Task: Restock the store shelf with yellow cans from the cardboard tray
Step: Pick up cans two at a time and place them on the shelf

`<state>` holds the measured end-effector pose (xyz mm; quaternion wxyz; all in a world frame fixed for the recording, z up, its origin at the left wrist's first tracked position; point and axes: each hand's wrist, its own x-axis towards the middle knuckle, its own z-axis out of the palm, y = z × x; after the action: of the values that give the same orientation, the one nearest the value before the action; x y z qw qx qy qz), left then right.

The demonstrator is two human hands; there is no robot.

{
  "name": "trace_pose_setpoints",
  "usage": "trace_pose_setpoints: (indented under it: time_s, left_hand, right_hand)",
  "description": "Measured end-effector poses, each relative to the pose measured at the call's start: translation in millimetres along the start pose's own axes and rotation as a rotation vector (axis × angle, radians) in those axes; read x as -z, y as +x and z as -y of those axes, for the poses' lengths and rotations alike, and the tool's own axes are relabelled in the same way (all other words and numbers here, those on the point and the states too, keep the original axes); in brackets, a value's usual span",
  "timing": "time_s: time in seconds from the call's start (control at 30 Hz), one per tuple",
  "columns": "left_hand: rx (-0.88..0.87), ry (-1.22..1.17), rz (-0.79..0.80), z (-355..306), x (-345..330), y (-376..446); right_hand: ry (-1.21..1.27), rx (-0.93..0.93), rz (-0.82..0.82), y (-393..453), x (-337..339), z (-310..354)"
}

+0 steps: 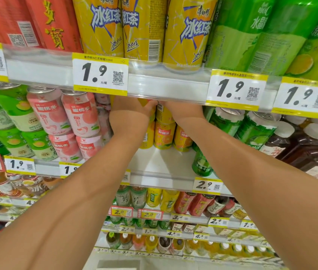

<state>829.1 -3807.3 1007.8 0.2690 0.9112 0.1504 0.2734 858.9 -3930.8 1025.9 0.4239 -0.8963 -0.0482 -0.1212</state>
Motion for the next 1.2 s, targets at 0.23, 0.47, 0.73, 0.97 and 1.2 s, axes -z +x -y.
trace_pose_setpoints:
  time_s: [0.23,0.47,0.73,0.97,1.2]
  left_hand:
    - [-0.014,0.005,-0.025,15,-9,7]
    - [-0.069,-0.213,-0.037,18,-6,3]
    - [-0.082,-0.213,-0.04,19,-7,1]
    - [-0.253,-0.149,0.015,44,-9,-14]
    - [-0.461,0.136,0.156,78,8,-27]
  right_hand:
    - [0.185,-0.039,-0.149,-11,-5,-16]
    - [0.133,-0.05,-0.146,-7,-11,-18]
    - [0.108,-0.043,-0.142,-5,-14,-22]
    - [-0.012,-0.052,-0.091,-18,-18,-30]
    - [-0.223,-0.055,-0.077,-64,-24,-37]
